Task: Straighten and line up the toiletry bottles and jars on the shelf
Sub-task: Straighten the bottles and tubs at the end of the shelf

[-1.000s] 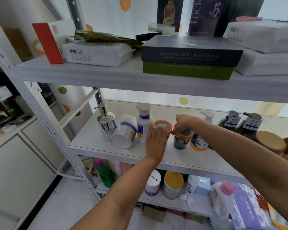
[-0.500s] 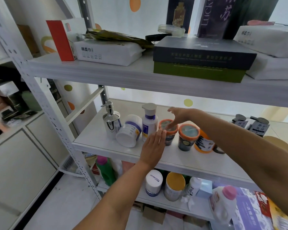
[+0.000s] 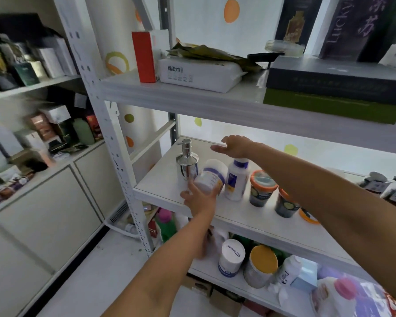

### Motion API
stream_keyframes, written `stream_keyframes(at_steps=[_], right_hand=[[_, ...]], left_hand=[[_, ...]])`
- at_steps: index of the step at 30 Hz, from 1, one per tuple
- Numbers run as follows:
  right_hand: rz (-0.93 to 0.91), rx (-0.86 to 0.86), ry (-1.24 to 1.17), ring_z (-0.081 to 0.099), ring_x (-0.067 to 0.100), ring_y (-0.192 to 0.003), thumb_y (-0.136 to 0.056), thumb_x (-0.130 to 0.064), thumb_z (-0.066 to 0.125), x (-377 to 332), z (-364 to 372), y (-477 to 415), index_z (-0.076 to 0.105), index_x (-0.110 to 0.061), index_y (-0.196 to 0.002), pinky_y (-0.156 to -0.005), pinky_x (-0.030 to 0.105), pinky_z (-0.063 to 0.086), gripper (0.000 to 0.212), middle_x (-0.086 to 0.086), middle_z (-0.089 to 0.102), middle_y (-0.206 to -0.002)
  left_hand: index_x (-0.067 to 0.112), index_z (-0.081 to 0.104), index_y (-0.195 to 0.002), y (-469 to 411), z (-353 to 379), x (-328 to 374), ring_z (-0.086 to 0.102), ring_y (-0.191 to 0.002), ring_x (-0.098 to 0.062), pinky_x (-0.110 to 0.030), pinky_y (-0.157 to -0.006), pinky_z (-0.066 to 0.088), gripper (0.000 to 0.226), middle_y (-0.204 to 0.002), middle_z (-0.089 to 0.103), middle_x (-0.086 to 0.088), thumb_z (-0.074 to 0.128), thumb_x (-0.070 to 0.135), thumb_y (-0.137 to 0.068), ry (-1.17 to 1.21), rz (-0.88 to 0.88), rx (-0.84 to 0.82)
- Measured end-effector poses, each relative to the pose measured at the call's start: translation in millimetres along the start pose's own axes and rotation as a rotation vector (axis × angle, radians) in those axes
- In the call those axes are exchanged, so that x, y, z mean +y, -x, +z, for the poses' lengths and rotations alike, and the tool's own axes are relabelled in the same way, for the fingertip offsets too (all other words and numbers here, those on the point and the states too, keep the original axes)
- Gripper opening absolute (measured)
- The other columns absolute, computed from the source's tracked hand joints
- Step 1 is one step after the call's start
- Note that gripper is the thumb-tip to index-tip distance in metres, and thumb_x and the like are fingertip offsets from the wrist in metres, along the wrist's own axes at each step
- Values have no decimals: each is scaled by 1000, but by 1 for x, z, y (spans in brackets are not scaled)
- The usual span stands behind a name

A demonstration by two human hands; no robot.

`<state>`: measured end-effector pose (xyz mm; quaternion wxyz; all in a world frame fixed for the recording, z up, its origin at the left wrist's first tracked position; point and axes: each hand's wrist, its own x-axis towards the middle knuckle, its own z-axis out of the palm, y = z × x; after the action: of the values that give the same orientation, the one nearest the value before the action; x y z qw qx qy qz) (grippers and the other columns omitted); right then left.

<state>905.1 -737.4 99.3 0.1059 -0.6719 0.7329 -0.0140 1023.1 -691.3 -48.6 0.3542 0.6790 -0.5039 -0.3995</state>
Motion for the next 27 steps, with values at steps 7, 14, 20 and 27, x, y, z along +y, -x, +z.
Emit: stream_keyframes(at_steps=[7,14,20,27], right_hand=[[-148,58,428,53,26,-121,-96,-42,42,-25,7,-13,51,-9,-129,-114,44,24,47,9,58,-129],[-126,-88,593,53,23,-121,-98,-39,40,-41,10,-13,57,-13,-120,-118,52,8,38,4,62,-123],[-153,-132,619,52,23,-122,-96,-40,46,-46,15,-14,54,-15,-125,-118,52,12,40,3,62,-123],[-195,-64,535,57,22,-114,-89,-39,59,-48,13,-21,56,-13,-119,-114,47,23,40,3,64,-118]], left_hand=[[22,25,-147,-5,-7,5,49,-123,-35,-40,-98,44,69,-139,46,-17,60,36,-90,343,-105,-49],[11,44,-136,-17,-14,-10,63,-105,-30,-46,-93,52,49,-121,61,-16,49,39,-96,449,-82,-120],[7,55,-118,-21,-16,-18,64,-84,-22,-23,-65,53,36,-104,64,-12,42,35,-100,585,-111,-129],[0,53,-125,-21,-18,-18,62,-99,-25,-23,-70,56,37,-114,62,-18,42,26,-101,754,-224,-224]])
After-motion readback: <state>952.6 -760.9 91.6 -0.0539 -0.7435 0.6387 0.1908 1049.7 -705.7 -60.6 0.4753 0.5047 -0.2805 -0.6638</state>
